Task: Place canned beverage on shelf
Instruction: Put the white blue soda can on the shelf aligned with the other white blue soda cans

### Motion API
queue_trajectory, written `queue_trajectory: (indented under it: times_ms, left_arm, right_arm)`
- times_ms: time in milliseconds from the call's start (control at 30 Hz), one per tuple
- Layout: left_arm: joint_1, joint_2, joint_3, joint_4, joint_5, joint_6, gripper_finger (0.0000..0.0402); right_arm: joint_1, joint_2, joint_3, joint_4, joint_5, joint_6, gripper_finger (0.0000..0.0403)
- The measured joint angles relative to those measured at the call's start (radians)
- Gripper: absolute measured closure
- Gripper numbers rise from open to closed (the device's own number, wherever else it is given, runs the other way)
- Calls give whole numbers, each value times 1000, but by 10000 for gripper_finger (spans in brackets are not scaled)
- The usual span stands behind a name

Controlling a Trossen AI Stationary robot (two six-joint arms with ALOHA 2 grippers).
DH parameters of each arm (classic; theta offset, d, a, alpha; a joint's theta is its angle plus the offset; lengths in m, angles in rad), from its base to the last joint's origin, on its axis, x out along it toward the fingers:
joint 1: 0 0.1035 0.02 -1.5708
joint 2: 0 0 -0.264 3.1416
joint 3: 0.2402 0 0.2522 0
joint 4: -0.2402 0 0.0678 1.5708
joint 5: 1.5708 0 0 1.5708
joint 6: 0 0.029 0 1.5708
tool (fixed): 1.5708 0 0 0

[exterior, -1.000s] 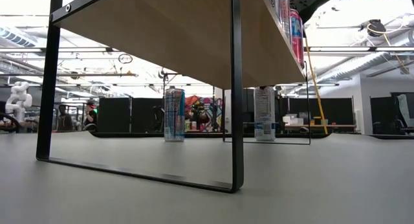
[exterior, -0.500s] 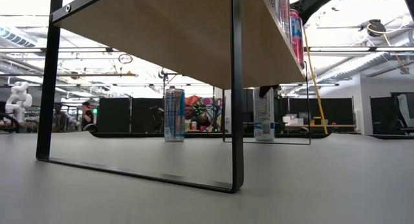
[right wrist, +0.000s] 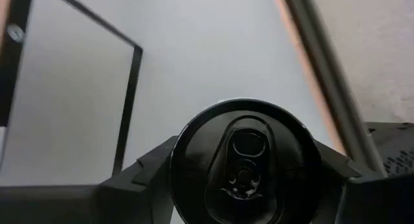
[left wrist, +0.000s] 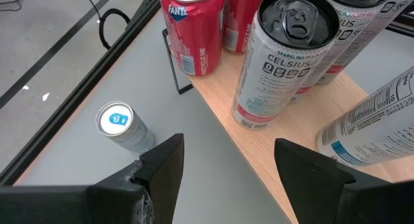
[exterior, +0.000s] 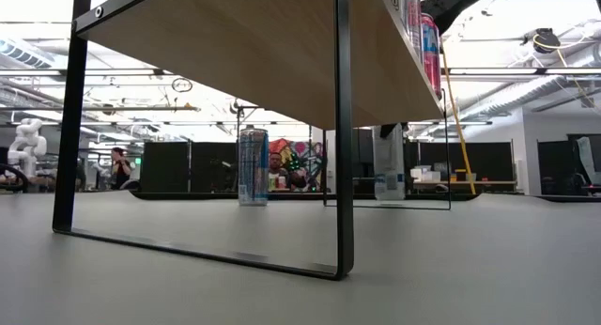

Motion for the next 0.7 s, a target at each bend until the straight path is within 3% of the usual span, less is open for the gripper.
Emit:
queue_trajectory:
  times_ms: [333, 567, 700]
  left_arm:
    - [0, 0, 0, 0, 12, -1, 162]
    - [-13, 0, 0, 0, 178, -1, 162]
    - [-50, 0, 0, 1, 205, 0, 162]
  right_arm:
    - [13, -127, 0, -13, -13, 103, 185]
    - [40, -251, 6, -11, -12, 231, 185]
    - [60, -316, 41, -16, -9, 312, 185]
